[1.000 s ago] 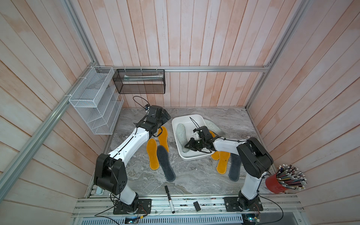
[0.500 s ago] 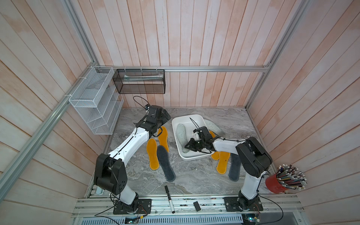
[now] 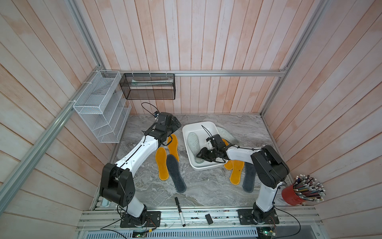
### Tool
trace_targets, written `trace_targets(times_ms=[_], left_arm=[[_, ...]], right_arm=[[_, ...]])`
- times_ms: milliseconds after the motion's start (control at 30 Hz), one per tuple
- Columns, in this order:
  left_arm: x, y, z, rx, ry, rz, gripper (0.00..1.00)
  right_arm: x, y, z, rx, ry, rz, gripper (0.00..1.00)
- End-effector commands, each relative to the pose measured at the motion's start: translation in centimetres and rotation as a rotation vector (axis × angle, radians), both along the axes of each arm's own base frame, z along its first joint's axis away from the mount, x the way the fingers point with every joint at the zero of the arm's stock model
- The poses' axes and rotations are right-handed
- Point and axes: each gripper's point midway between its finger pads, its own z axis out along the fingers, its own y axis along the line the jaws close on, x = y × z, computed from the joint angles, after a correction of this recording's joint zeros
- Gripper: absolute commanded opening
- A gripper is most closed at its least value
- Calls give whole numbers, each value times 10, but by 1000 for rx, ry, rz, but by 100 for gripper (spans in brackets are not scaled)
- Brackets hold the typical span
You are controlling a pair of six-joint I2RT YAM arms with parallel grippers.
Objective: Put the insoles into the storage box
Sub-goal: Place the insole in the storage box.
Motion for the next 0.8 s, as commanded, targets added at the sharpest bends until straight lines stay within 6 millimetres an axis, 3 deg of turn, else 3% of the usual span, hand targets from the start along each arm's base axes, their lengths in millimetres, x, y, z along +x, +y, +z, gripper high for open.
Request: trace_targets(times_ms=[0, 200, 433, 667, 767], left_arm=[[1, 2, -3, -6, -1, 13, 100], [2, 2, -4, -19, 3, 20, 100], [6, 3, 1, -23, -11, 36, 100], [15, -2, 10, -42, -27, 32, 100], [17, -6, 12, -52, -30, 20, 100]], right_arm=[[4, -9, 6, -70, -26, 9, 51], [9, -15, 13, -123, -54, 17, 73], [19, -17, 38, -151, -133, 60, 79], [39, -19, 107, -90, -344, 166, 80], [57, -46, 151, -45, -446, 135, 80]])
